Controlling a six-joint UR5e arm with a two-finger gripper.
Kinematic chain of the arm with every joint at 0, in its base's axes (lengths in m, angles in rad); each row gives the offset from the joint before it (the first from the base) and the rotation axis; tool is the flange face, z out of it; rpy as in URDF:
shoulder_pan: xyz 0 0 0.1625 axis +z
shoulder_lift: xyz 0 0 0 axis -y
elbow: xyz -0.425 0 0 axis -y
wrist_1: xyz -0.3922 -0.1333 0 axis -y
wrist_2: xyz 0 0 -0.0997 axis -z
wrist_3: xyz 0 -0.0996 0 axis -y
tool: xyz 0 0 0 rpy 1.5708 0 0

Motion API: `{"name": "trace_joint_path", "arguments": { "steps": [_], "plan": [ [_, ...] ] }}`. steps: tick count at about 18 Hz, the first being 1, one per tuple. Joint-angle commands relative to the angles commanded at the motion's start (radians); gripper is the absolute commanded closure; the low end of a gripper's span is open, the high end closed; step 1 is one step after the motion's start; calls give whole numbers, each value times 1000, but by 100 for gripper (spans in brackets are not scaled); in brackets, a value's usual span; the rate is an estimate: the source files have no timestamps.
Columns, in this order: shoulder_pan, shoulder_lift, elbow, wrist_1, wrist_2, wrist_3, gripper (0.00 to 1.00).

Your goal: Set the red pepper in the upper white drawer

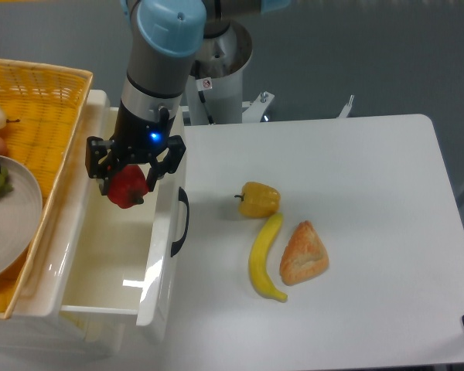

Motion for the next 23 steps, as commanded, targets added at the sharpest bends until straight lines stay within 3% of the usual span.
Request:
{"name": "trace_joint_path", "arguments": {
  "steps": [18, 23],
  "plan": [
    [6, 3, 2, 6, -5, 2, 32],
    [6, 17, 2, 8, 8, 2, 35]
  ]
}}
